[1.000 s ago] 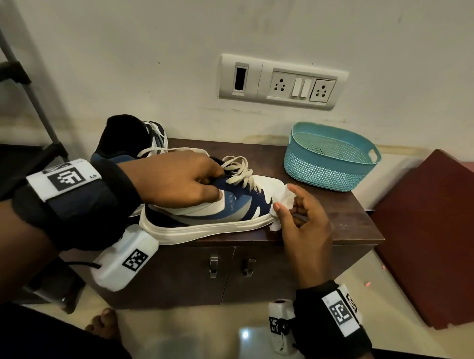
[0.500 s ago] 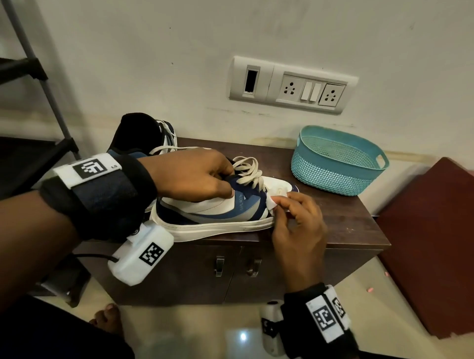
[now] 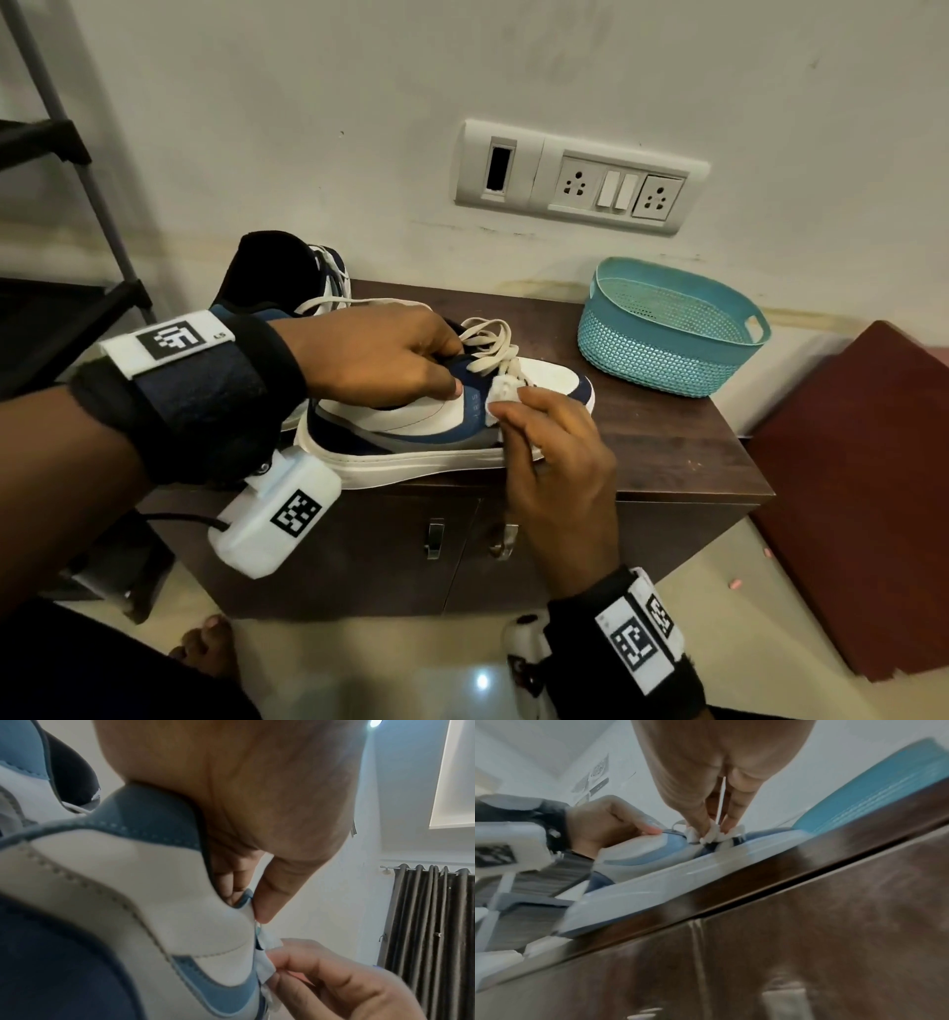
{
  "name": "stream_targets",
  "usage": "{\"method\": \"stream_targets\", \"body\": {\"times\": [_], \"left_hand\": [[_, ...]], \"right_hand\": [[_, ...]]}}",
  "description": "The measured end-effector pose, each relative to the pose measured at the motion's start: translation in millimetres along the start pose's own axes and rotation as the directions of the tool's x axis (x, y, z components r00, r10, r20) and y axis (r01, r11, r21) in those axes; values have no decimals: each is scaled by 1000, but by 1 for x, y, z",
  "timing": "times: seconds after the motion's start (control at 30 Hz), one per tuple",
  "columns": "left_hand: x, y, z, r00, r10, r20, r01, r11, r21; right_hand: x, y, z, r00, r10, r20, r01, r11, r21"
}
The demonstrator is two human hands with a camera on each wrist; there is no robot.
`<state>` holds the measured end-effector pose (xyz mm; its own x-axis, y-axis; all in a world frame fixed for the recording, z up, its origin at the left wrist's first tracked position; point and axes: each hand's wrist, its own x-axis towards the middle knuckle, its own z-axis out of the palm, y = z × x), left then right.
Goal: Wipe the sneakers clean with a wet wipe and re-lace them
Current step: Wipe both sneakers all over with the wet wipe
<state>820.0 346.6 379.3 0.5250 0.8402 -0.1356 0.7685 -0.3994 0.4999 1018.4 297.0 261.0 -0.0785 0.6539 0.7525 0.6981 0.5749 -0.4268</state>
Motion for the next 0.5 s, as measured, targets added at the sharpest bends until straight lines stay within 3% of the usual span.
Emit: {"method": "stream_targets", "body": {"times": [0.1, 0.17, 0.23, 0.4, 0.5], "left_hand": [[-2, 1, 0, 1000, 2, -3, -2, 1000, 16], [-2, 0, 0, 1000, 4, -15, -3, 1000, 27], [-2, 0, 0, 1000, 2, -21, -2, 1000, 29], [-1, 1, 0, 1000, -3, -6, 3, 1000, 4], [-1, 0, 0, 1000, -8, -18, 8, 1000, 23]], "right_hand": [[10, 33, -16, 990, 136, -31, -139, 981, -135], [16, 48, -29, 964, 234, -127, -243, 968, -61], [17, 51, -36, 945, 249, -211, -250, 968, 23], [-5, 37, -15, 980, 191, -60, -193, 981, -20], [-5, 32, -14, 967, 238, -87, -234, 971, 58]]}}
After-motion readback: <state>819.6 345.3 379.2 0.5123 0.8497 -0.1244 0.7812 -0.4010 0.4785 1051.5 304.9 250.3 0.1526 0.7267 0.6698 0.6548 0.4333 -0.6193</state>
